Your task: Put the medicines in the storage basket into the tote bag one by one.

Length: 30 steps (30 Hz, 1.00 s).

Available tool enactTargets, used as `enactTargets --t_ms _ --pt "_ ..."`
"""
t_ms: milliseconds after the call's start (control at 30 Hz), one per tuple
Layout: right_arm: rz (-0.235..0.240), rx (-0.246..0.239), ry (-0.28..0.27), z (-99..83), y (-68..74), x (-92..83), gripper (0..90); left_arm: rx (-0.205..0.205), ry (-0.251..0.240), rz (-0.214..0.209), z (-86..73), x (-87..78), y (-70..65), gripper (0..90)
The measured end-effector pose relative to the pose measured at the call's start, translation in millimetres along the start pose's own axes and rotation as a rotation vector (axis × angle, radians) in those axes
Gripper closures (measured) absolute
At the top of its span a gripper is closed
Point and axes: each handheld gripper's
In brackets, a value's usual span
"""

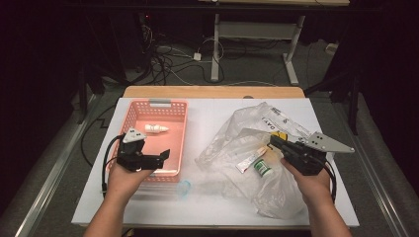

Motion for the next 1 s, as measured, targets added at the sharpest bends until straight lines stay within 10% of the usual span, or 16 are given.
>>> enactTargets --t_ms 367,1000 --pt "-0.001 -0.003 -0.002 0.1 -2.1 -1.1 90.0 -0.049 0.051 0.095 27.4 38.5 34.4 0.0" --pt "-0.008 0.0 -0.01 2.2 -3.0 -3.5 90.0 -0.162 0.213 0.164 25.2 104.0 80.7 0.0"
Point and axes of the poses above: each handheld gripper's, and its own axes: x roughly forward along the jaws, z roughly out of its top, y roughly to its left, and after that the axes turned 12 degrees about -y, right-handed
